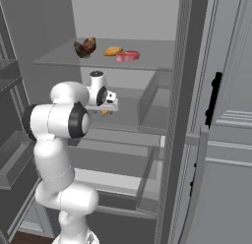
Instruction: Place one potato and one steak in each tupperware on the nearby counter, to pack two identical lunches.
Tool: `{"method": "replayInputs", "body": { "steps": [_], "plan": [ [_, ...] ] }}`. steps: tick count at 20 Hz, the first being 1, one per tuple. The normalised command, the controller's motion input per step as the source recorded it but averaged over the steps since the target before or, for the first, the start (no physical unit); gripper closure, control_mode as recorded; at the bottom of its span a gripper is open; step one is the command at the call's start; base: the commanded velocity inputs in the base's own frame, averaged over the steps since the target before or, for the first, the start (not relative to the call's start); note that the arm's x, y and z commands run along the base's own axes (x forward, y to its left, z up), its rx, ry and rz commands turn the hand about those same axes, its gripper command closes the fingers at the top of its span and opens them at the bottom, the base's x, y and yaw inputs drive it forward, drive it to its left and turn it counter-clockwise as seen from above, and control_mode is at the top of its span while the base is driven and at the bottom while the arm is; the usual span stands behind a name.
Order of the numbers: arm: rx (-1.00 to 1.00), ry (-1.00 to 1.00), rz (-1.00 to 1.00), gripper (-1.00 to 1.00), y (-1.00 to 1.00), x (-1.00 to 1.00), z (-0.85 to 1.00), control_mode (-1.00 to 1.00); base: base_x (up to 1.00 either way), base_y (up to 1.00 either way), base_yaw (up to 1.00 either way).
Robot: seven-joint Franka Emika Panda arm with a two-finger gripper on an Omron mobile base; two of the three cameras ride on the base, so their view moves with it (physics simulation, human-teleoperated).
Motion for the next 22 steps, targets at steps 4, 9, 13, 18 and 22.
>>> {"method": "replayInputs", "body": {
  "steps": [4, 9, 13, 18, 22],
  "plan": [
    [0.0, -0.03, 0.0, -1.0, 0.0, 0.46, -0.25, -1.0, 0.0, 0.0, 0.0],
    [0.0, -0.07, 0.0, -1.0, 0.0, 0.57, -0.19, -1.0, 0.0, 0.0, 0.0],
    [0.0, -0.08, 0.0, -1.0, 0.0, 0.51, -0.1, -1.0, 0.0, 0.0, 0.0],
    [0.0, -0.01, 0.0, -1.0, 0.0, 0.15, -0.02, -1.0, 0.0, 0.0, 0.0],
    [0.0, 0.05, 0.01, -1.0, 0.0, -0.48, -0.12, -1.0, 0.0, 0.0, 0.0]
  ]
}}
